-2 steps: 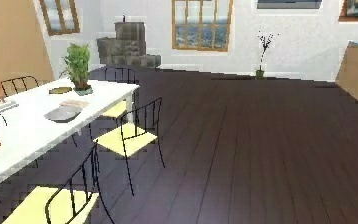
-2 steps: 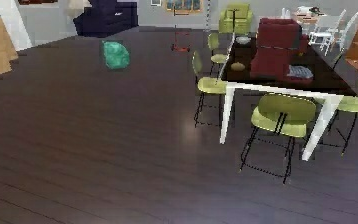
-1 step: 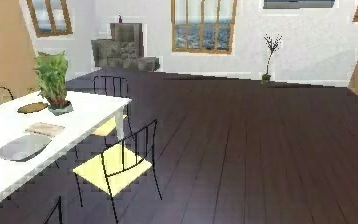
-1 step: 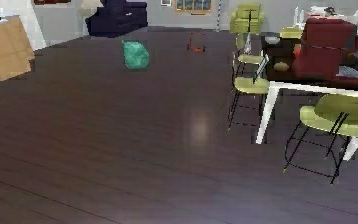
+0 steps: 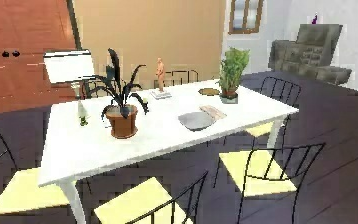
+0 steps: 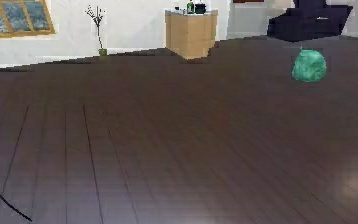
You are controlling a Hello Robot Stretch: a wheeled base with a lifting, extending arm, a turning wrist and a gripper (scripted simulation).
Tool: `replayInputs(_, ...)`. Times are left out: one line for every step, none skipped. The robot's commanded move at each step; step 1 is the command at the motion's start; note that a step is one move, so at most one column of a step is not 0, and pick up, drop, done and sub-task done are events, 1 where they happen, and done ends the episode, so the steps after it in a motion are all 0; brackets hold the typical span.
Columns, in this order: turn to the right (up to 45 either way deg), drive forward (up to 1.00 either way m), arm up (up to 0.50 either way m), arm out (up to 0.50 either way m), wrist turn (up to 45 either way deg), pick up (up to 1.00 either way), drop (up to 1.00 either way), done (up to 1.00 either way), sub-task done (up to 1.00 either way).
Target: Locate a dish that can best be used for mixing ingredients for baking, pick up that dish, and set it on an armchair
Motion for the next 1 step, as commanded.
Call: replayInputs(-45.0,0.0,0.0,0.0,0.0,0.0,0.0,0.0,0.0)
